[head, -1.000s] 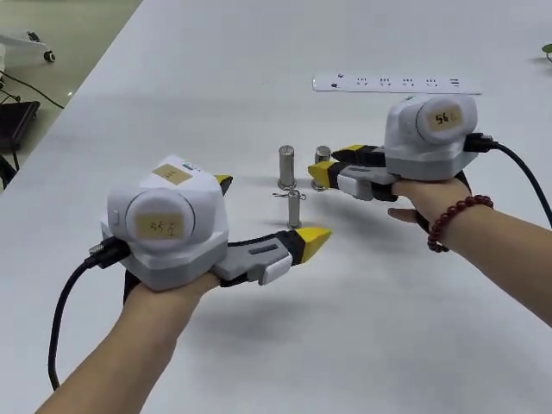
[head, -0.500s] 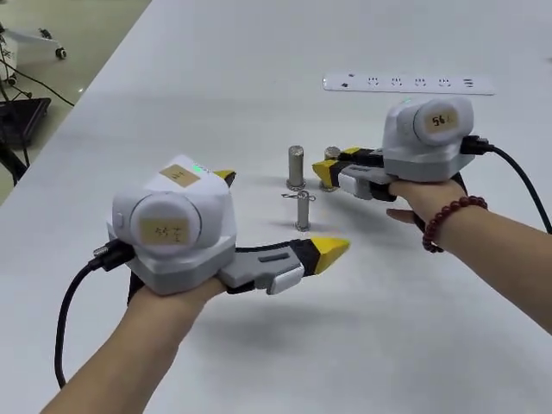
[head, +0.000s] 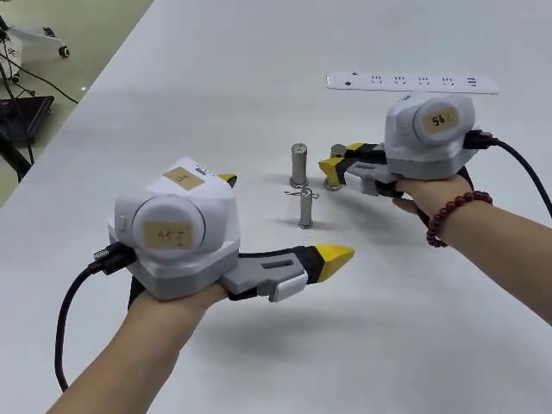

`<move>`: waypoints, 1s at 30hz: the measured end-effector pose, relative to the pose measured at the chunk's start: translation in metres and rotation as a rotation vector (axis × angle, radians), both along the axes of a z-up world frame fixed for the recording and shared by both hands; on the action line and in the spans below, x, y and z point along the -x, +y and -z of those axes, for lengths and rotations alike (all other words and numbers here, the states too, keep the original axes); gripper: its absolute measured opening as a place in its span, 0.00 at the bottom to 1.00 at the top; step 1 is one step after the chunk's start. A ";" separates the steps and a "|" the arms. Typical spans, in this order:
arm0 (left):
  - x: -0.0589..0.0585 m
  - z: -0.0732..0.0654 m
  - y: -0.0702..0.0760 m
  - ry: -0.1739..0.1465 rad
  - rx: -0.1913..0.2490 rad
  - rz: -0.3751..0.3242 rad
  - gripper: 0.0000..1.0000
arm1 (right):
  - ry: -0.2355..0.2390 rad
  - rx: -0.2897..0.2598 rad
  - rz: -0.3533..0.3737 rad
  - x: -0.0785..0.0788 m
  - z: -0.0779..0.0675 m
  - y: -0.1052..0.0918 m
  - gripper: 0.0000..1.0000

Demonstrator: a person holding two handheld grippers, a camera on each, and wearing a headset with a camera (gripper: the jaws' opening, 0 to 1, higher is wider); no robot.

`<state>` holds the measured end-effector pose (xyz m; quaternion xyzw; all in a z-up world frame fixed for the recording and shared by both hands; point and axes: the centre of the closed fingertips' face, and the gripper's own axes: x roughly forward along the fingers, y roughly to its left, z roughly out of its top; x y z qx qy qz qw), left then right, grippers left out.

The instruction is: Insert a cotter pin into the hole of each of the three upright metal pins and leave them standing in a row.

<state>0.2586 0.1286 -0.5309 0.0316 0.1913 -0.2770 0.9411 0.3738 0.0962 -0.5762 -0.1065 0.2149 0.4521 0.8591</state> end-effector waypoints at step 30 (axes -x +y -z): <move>0.017 -0.005 -0.001 0.008 -0.015 0.020 0.99 | -0.005 0.049 -0.146 0.062 -0.002 -0.025 0.08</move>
